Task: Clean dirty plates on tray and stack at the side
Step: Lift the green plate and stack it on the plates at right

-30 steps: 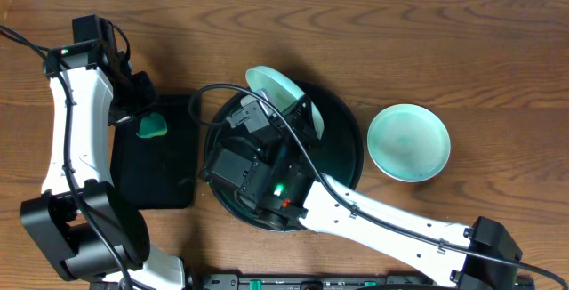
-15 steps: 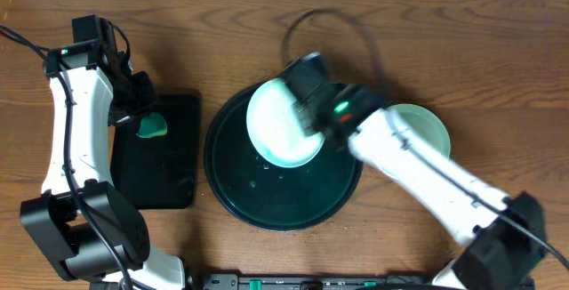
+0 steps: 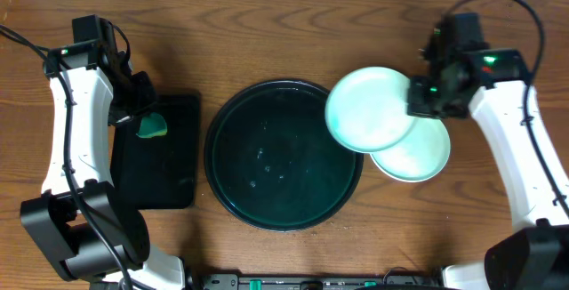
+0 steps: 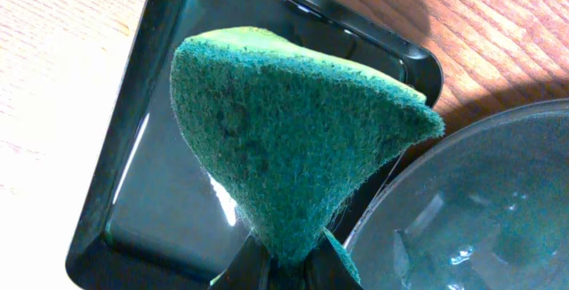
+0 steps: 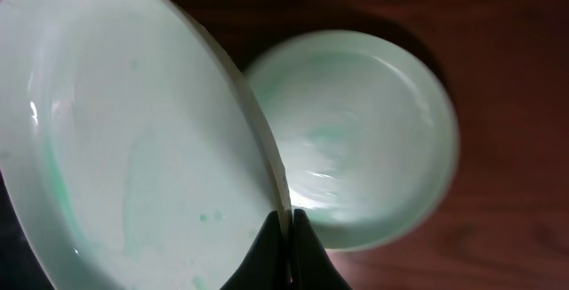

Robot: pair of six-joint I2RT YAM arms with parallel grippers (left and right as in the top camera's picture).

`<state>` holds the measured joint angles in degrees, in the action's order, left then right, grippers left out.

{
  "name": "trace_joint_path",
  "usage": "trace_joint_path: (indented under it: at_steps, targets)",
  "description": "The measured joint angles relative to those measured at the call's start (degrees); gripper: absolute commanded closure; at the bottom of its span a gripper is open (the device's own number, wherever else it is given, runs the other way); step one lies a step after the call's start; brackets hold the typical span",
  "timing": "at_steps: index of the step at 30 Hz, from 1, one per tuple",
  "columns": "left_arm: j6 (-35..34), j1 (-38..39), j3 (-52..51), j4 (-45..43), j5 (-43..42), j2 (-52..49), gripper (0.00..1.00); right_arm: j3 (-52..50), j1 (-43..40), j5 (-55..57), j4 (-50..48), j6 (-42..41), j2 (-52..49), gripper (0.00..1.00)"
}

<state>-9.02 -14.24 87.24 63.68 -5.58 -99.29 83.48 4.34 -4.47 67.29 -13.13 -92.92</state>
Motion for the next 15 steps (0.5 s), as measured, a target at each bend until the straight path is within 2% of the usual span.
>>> trace_joint_path:
  at_steps: [6, 13, 15]
  targets:
    - [0.0, 0.0, 0.0, 0.0, 0.0, 0.0, 0.93, -8.0, -8.2, 0.3, -2.4, 0.6, 0.0, 0.99]
    - [0.0, 0.0, -0.2, 0.0, 0.0, 0.0, 0.93, -14.1, -12.5, 1.6, -6.6, 0.8, 0.0, 0.99]
    - [0.0, 0.0, -0.2, 0.0, 0.0, 0.0, 0.93, -15.3, -12.8, 2.0, -8.1, 0.8, 0.0, 0.94]
